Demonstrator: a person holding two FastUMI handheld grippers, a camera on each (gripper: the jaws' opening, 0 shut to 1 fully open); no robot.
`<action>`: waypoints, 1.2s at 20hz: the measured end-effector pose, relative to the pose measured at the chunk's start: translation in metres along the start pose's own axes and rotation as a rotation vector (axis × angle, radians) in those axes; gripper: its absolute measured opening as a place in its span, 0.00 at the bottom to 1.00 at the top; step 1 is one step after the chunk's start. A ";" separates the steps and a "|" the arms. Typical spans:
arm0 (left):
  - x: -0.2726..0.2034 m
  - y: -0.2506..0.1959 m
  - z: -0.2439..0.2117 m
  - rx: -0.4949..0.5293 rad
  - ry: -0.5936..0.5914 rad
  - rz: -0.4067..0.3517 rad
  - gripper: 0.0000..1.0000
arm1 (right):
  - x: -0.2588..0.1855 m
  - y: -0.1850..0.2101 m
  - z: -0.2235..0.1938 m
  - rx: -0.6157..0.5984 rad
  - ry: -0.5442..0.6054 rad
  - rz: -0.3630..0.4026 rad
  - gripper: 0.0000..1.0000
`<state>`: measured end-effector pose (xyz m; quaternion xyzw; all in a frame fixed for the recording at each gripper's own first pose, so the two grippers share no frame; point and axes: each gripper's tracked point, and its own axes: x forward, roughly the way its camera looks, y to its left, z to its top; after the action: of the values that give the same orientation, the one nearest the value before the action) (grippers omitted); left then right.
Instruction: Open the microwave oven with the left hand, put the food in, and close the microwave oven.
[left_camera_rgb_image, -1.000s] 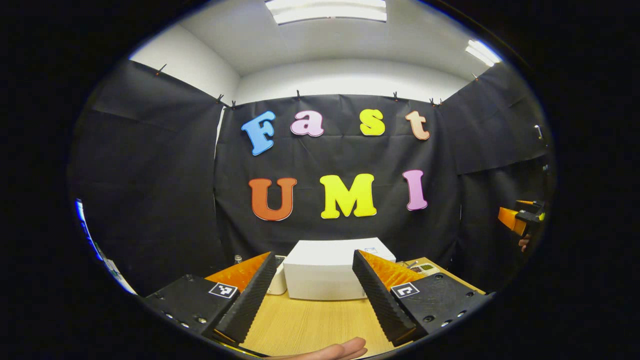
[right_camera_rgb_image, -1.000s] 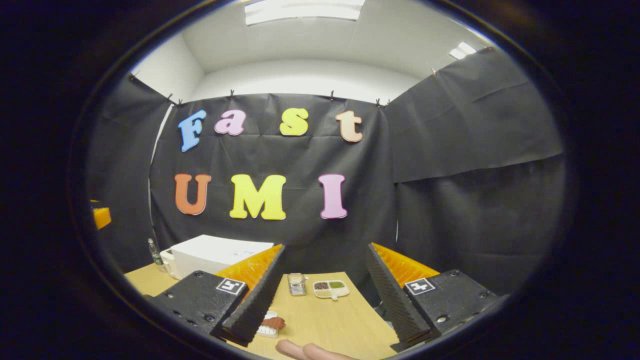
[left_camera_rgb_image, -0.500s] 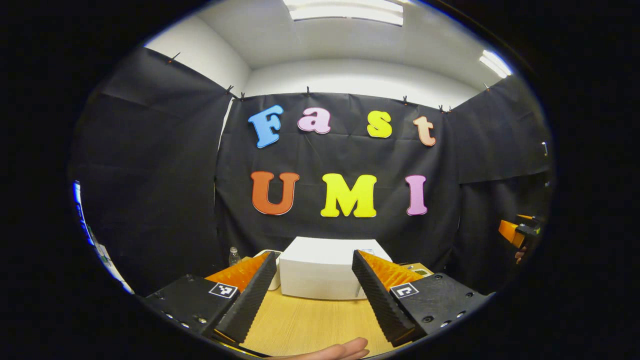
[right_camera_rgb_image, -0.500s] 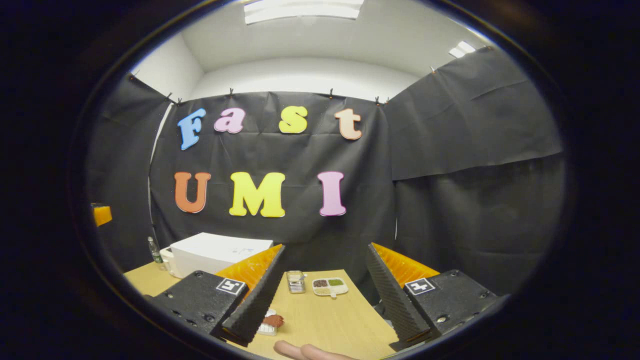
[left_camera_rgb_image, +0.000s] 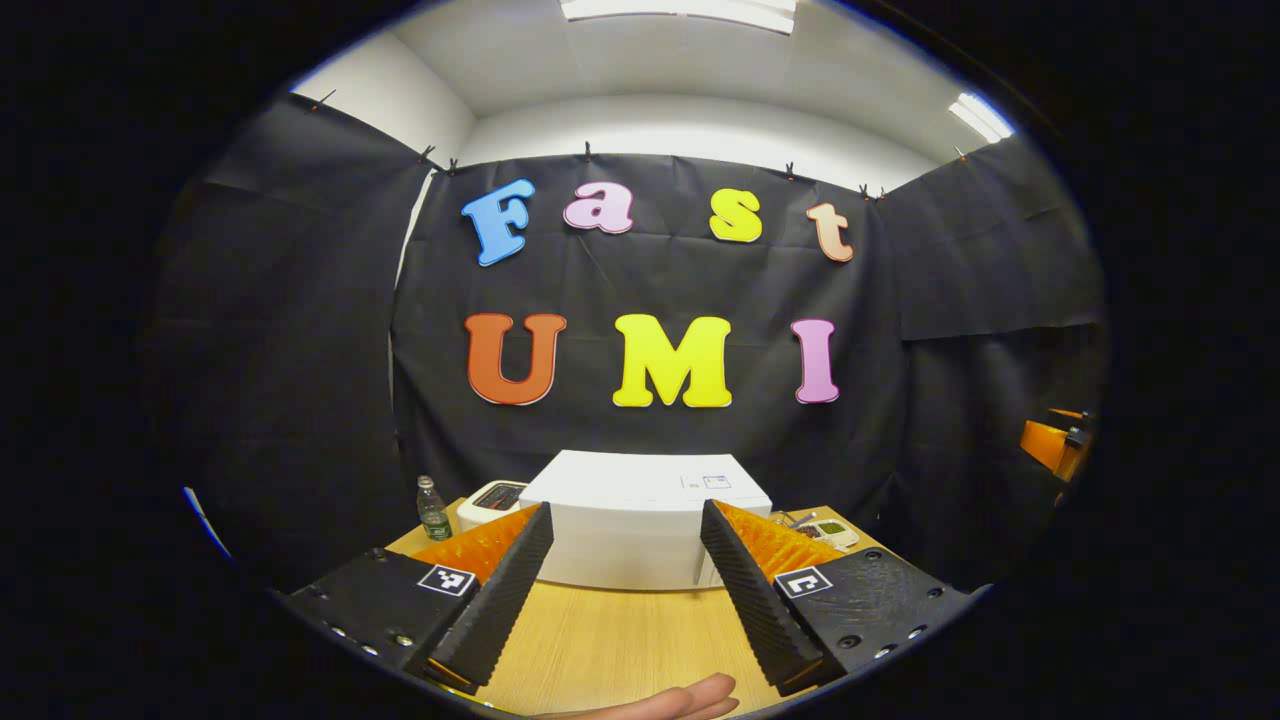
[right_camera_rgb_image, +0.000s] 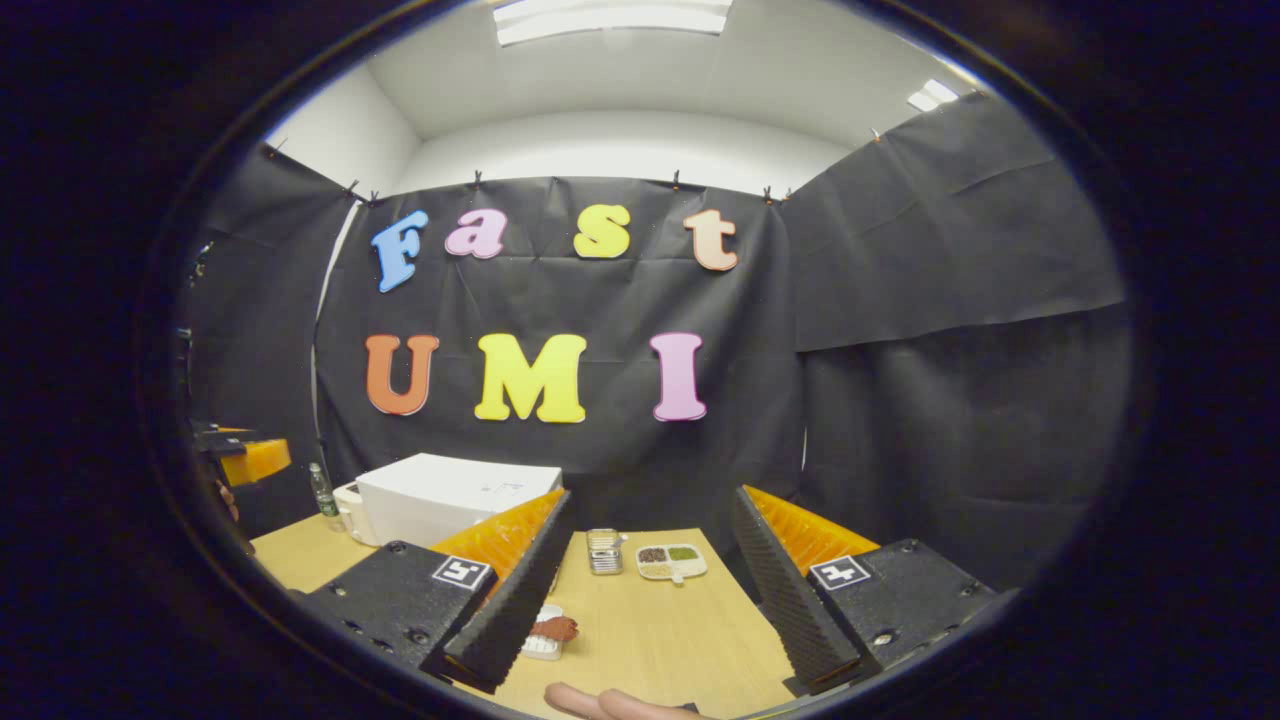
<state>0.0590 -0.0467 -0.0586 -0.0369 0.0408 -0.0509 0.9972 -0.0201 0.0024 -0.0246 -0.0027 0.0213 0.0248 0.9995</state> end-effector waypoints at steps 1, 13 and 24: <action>0.008 -0.009 -0.007 -0.006 0.001 -0.014 0.93 | -0.002 -0.001 0.001 0.000 -0.006 0.000 1.00; 0.141 -0.080 -0.114 -0.022 0.039 -0.109 0.93 | -0.039 -0.008 0.013 0.009 -0.062 0.053 1.00; 0.239 -0.097 -0.229 -0.041 0.149 -0.047 0.93 | -0.056 -0.022 0.002 0.021 -0.089 0.096 1.00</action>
<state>0.2672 -0.1840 -0.2972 -0.0545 0.1152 -0.0761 0.9889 -0.0751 -0.0224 -0.0204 0.0101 -0.0228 0.0726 0.9971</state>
